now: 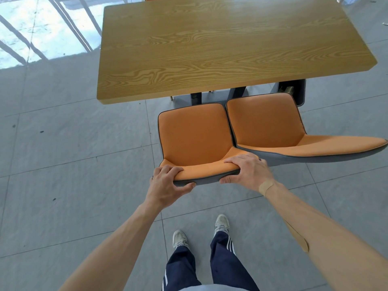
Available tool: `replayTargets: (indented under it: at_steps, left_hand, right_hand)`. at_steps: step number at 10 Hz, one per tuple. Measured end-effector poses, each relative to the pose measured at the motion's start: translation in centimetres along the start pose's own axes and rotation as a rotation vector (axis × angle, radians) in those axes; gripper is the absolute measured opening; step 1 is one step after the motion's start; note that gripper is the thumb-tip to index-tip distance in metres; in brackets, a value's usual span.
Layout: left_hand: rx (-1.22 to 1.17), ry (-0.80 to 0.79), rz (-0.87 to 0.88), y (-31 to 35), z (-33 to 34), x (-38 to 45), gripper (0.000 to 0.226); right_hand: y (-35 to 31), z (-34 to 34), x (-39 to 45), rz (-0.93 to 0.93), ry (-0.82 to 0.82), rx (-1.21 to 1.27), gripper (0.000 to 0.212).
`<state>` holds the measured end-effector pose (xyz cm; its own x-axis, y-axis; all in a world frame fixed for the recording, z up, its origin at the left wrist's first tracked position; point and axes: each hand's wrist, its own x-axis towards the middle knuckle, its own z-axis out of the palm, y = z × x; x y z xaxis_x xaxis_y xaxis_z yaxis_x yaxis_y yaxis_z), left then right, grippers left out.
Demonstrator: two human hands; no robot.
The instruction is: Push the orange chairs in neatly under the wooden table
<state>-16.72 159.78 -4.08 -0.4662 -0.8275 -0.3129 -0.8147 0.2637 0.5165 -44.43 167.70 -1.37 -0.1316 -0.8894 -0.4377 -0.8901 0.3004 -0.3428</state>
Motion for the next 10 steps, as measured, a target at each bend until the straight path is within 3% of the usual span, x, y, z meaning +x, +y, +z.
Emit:
replayTargets:
  at_steps: [6, 8, 10]
  left_hand:
    - [0.018, -0.191, -0.149, 0.9, -1.3, -0.3, 0.088]
    - [-0.01, -0.215, -0.098, 0.6, -3.2, -0.1, 0.056]
    - [-0.096, -0.23, 0.0, 0.1, -6.0, -2.4, 0.05]
  right_hand:
    - [1.3, -1.5, -2.8, 0.033, 0.02, 0.097, 0.053]
    - [0.9, -2.6, -5.8, 0.107, 0.093, 0.114, 0.046]
    - [-1.4, -1.0, -10.3, 0.245, 0.103, 0.22, 0.039]
